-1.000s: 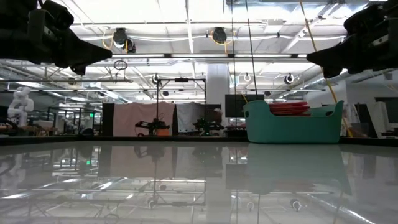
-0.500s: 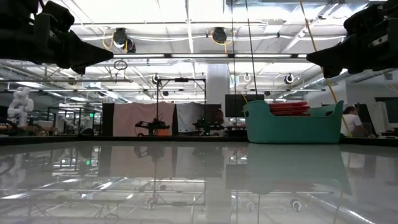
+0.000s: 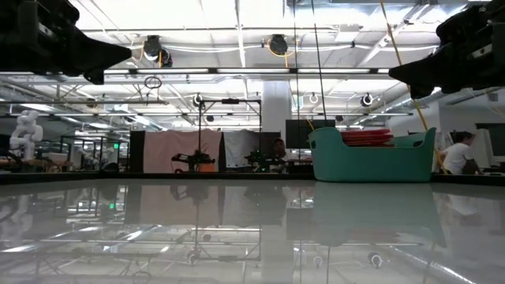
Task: Sort popcorn bags into baskets
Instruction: Return to Home Position
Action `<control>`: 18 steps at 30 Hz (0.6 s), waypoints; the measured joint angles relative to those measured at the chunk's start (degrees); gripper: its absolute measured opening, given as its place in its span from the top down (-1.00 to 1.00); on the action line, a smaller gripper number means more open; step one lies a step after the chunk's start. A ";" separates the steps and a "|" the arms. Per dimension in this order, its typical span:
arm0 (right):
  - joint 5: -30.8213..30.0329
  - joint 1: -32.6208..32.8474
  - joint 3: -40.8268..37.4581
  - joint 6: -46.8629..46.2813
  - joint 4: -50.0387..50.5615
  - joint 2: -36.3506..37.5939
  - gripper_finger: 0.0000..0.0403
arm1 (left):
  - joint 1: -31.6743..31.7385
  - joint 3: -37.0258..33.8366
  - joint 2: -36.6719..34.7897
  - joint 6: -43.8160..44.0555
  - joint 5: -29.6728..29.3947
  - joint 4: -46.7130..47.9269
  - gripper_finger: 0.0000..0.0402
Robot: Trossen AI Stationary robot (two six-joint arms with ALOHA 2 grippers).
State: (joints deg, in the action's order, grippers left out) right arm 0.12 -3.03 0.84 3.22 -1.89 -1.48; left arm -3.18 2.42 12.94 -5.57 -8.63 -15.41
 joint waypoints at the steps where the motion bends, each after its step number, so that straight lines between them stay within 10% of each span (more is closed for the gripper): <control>1: 0.00 0.01 0.00 0.00 0.00 0.00 1.00 | 0.03 0.00 -1.12 0.14 0.38 0.98 0.99; 18: -0.02 0.02 0.00 0.02 -0.02 0.01 1.00 | 0.07 -1.86 -12.74 0.14 6.27 12.52 1.00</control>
State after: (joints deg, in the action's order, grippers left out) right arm 0.09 -3.01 0.84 3.25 -1.91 -1.47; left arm -3.11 0.56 0.20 -5.43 -2.36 -2.88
